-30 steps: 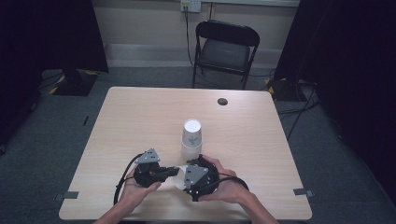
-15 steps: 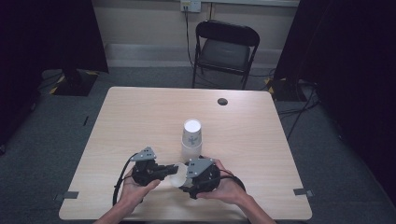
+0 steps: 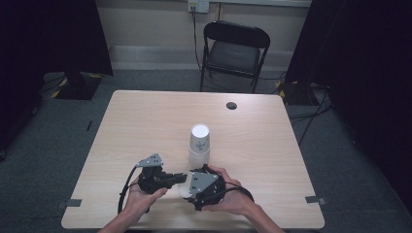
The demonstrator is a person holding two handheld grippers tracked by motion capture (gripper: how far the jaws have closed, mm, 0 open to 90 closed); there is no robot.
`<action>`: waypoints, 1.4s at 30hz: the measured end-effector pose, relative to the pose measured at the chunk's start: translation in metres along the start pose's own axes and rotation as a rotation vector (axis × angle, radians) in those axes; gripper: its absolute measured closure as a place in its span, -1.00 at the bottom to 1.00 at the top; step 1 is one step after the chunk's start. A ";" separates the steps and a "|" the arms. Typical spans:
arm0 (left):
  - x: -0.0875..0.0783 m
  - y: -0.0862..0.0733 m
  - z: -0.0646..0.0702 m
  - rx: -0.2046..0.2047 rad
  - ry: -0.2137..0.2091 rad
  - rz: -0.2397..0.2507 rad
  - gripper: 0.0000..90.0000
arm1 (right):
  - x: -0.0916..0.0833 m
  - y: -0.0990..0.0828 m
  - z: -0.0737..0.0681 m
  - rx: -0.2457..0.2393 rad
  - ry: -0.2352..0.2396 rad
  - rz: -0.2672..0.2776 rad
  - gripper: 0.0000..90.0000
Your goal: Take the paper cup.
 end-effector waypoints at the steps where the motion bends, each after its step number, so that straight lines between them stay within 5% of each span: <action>1: 0.001 0.000 0.001 0.000 0.003 -0.004 0.98 | 0.000 0.000 -0.001 -0.001 0.002 0.000 -0.52; 25: -0.003 -0.004 0.002 0.005 0.028 -0.029 0.88 | -0.003 0.007 -0.004 -0.026 -0.015 0.029 -0.38; 32: -0.003 -0.002 0.001 0.030 0.044 -0.022 0.49 | -0.003 0.005 -0.004 -0.011 -0.006 0.031 -0.39; 42: -0.009 0.003 -0.008 0.055 0.123 0.009 -0.03 | -0.007 0.000 0.005 0.041 -0.013 0.043 -0.39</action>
Point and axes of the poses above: each handheld gripper's, and its own axes: x roughly forward along the jaws, y roughly out of its top, z roughly to its right, the point moved 9 cm from there along x, roughly forward along the jaws, and after that the axes turned 5 degrees about y, right-handed, at the moved point
